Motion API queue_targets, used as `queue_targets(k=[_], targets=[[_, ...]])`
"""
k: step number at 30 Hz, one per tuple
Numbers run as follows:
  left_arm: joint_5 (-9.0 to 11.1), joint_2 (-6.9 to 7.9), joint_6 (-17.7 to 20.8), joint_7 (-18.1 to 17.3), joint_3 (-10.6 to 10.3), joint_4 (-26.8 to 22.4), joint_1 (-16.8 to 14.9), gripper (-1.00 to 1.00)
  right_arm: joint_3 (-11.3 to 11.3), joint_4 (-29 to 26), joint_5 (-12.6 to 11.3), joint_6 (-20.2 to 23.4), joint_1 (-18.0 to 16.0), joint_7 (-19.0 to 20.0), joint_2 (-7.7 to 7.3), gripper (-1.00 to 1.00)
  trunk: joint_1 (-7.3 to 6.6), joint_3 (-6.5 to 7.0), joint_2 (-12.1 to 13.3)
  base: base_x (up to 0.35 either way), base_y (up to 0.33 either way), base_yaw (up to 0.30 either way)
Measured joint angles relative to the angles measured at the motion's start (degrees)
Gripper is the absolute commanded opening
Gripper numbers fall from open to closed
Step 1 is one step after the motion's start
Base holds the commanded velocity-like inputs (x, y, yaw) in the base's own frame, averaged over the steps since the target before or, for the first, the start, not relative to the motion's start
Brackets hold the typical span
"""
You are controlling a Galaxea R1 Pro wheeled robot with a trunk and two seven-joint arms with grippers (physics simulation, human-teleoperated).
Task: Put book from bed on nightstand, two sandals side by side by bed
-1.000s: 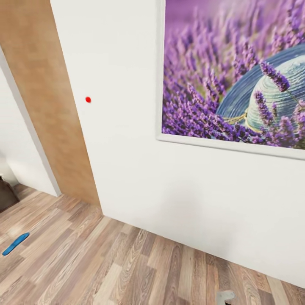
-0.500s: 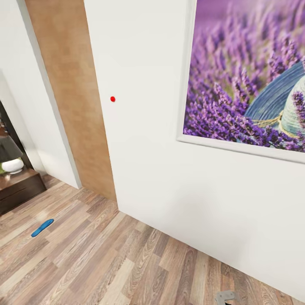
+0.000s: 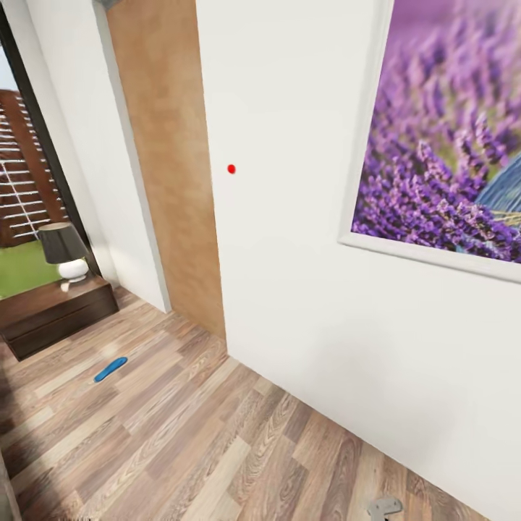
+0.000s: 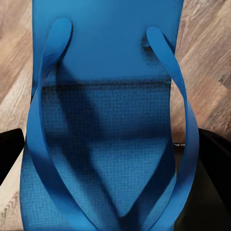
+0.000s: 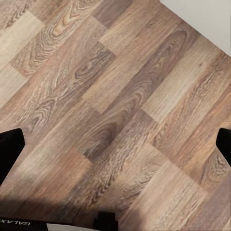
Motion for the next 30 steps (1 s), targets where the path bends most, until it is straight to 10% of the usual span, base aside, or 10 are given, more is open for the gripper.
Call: queue_targets(k=[30], targets=[[0.1, -0.01, 0.0, 0.1, 0.0, 0.0, 0.0, -1.0, 0.0, 0.0, 0.0, 0.0, 0.0, 0.0, -0.01, 1.0, -0.03, 0.0, 0.0, 0.198, -0.078, 0.207]])
